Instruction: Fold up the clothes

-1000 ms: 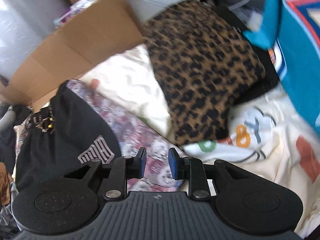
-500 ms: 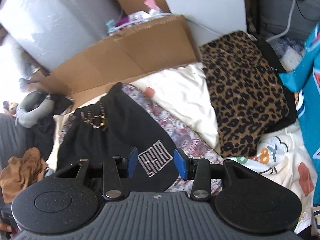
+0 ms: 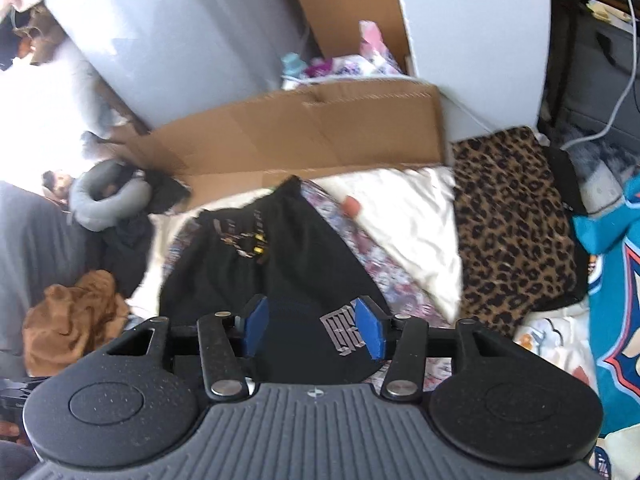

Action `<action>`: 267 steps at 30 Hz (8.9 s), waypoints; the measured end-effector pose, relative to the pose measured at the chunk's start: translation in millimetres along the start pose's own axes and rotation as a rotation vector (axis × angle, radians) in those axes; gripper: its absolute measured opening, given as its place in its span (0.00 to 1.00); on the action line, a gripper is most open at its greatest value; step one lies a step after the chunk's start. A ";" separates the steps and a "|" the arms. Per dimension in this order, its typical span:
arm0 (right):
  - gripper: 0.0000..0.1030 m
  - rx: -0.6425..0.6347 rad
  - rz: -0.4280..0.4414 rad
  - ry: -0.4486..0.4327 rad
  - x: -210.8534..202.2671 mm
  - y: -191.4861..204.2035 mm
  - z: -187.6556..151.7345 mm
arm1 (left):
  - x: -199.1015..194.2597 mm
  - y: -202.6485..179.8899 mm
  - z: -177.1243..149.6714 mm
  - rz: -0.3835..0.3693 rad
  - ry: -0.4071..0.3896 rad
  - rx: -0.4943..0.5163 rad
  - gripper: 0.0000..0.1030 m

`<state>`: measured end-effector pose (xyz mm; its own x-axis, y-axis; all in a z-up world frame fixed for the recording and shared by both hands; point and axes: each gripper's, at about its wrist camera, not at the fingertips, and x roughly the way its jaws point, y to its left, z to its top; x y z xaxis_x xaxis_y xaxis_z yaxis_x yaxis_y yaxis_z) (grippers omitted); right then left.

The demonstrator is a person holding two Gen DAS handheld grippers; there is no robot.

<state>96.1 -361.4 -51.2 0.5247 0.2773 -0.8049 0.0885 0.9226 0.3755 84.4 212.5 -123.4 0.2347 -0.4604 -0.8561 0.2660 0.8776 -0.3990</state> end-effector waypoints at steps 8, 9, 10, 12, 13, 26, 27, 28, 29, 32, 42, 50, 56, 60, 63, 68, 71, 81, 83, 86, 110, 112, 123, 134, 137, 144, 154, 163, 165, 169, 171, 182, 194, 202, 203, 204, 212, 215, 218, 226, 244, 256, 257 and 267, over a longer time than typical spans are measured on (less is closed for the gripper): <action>0.64 0.011 0.014 -0.047 -14.8 35.8 -7.5 | -63.3 19.1 -5.3 0.108 -0.080 -0.064 0.79; 0.65 0.012 0.026 -0.058 -16.1 39.5 -9.7 | -69.5 20.7 -6.7 0.130 -0.083 -0.073 0.79; 0.65 0.015 0.039 -0.066 -17.2 43.3 -11.8 | -75.9 22.5 -8.0 0.147 -0.087 -0.084 0.79; 0.65 0.013 0.069 -0.066 -19.0 50.0 -16.7 | -88.7 25.9 -9.4 0.173 -0.088 -0.100 0.79; 0.65 0.011 0.085 -0.065 -20.0 53.3 -19.2 | -95.0 27.5 -9.1 0.184 -0.081 -0.098 0.79; 0.65 0.028 0.129 -0.108 -7.9 82.4 -59.1 | -111.6 59.6 -3.6 0.229 -0.132 -0.100 0.82; 0.65 0.030 0.124 -0.114 -4.6 85.0 -62.3 | -108.7 62.3 -3.7 0.226 -0.136 -0.097 0.82; 0.65 0.033 0.124 -0.115 -1.0 87.8 -65.7 | -105.6 65.0 -3.7 0.222 -0.139 -0.096 0.82; 0.65 0.037 0.127 -0.115 2.8 90.5 -69.3 | -102.5 67.7 -4.0 0.216 -0.144 -0.093 0.82; 0.65 0.031 0.122 -0.118 15.8 100.1 -81.6 | -92.3 76.3 -5.3 0.195 -0.160 -0.086 0.82; 0.65 0.079 0.135 -0.106 82.7 125.5 -123.6 | -44.7 127.3 -15.9 0.201 -0.144 -0.136 0.82; 0.65 -0.028 0.148 0.024 157.8 160.3 -182.2 | -15.0 179.3 -47.5 0.198 -0.137 -0.221 0.80; 0.65 -0.076 0.135 0.121 202.9 173.9 -219.9 | 13.5 205.4 -68.6 0.189 -0.124 -0.235 0.77; 0.65 -0.114 0.159 0.145 223.4 178.3 -237.2 | 38.9 215.9 -74.9 0.153 -0.100 -0.234 0.72; 0.65 -0.138 0.169 0.154 237.4 181.5 -243.9 | 60.7 220.6 -78.8 0.125 -0.081 -0.236 0.68; 0.65 -0.170 0.166 0.169 258.4 184.6 -256.3 | 94.2 232.8 -85.1 0.104 -0.065 -0.262 0.56; 0.65 -0.187 0.154 0.177 269.0 185.2 -264.3 | 109.3 243.4 -86.5 0.104 -0.056 -0.283 0.55; 0.65 -0.272 0.127 0.207 311.7 207.5 -283.8 | 134.7 265.5 -88.1 0.083 -0.037 -0.329 0.55; 0.65 -0.306 0.092 0.210 321.0 215.0 -288.9 | 135.4 266.6 -87.8 0.077 -0.038 -0.328 0.55; 0.65 -0.357 0.020 0.197 332.4 224.9 -298.1 | 134.6 266.8 -87.8 0.078 -0.039 -0.322 0.55; 0.03 -0.352 -0.071 0.235 303.9 192.5 -304.4 | 132.8 265.2 -101.2 0.059 -0.070 -0.340 0.55; 0.02 -0.293 -0.069 0.247 295.8 183.2 -305.6 | 132.2 264.1 -100.8 0.059 -0.077 -0.341 0.55; 0.01 -0.182 -0.131 0.270 285.1 152.2 -312.3 | 142.2 258.3 -99.5 0.044 -0.105 -0.349 0.55; 0.04 -0.147 -0.148 0.282 291.7 144.9 -312.0 | 175.2 249.0 -85.6 -0.011 -0.116 -0.348 0.27; 0.06 -0.110 -0.115 0.290 285.3 143.4 -308.0 | 171.6 243.5 -82.7 -0.007 -0.104 -0.336 0.06; 0.42 -0.057 -0.063 0.270 268.8 135.3 -294.9 | 131.3 219.3 -82.1 0.057 -0.153 -0.236 0.06; 0.42 -0.031 -0.071 0.240 260.0 128.2 -288.9 | 138.9 183.7 -85.9 0.022 -0.158 -0.174 0.32; 0.42 -0.011 -0.064 0.224 261.2 124.8 -293.2 | 153.6 190.5 -93.6 0.062 -0.160 -0.225 0.32; 0.42 -0.013 -0.061 0.228 263.6 125.4 -294.5 | 146.7 195.4 -94.8 0.072 -0.174 -0.218 0.32; 0.42 -0.013 -0.055 0.228 267.1 127.6 -295.5 | 135.5 207.4 -90.6 0.105 -0.185 -0.204 0.32; 0.42 -0.013 -0.053 0.224 268.1 128.8 -295.4 | 133.2 214.2 -89.7 0.126 -0.186 -0.207 0.32; 0.42 0.007 -0.054 0.205 267.0 126.9 -293.0 | 157.6 248.3 -99.6 0.194 -0.147 -0.256 0.32; 0.45 0.070 -0.013 0.201 282.2 127.0 -289.4 | 168.0 249.1 -105.9 0.180 -0.120 -0.245 0.09; 0.45 0.163 0.055 0.257 308.1 127.6 -301.4 | 118.6 235.0 -99.5 0.141 -0.164 -0.203 0.06; 0.35 0.170 0.071 0.257 309.0 127.8 -302.0 | 111.6 233.4 -98.6 0.137 -0.174 -0.198 0.06; 0.26 0.177 0.086 0.256 309.7 128.0 -302.6 | 105.0 231.8 -97.9 0.135 -0.183 -0.192 0.06; 0.01 0.166 0.159 0.271 287.9 136.4 -292.5 | 69.0 223.4 -84.2 0.125 -0.228 -0.163 0.06; 0.01 0.163 0.181 0.273 280.7 137.2 -288.6 | 63.9 224.0 -80.0 0.120 -0.231 -0.170 0.06; 0.01 0.164 0.193 0.278 278.7 136.5 -287.9 | 63.0 225.6 -79.3 0.129 -0.223 -0.161 0.06; 0.01 0.159 0.153 0.341 295.5 137.8 -298.1 | 92.8 249.4 -93.2 0.170 -0.136 -0.199 0.06; 0.50 0.287 0.126 0.326 331.3 143.5 -298.4 | 124.4 271.8 -101.1 0.184 -0.068 -0.209 0.06; 0.02 0.168 0.108 0.391 339.1 163.2 -299.5 | 122.2 274.0 -100.2 0.164 -0.069 -0.198 0.06; 0.02 0.151 0.103 0.395 338.7 165.5 -298.2 | 121.5 274.6 -100.7 0.164 -0.070 -0.194 0.06; 0.02 0.047 0.061 0.417 342.9 174.9 -300.6 | 125.5 279.1 -102.6 0.173 -0.058 -0.184 0.06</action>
<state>37.0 -24.4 -399.7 0.1436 0.4247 -0.8939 0.1116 0.8905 0.4410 92.2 413.5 -375.9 0.3164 -0.3033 -0.8988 0.0438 0.9512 -0.3056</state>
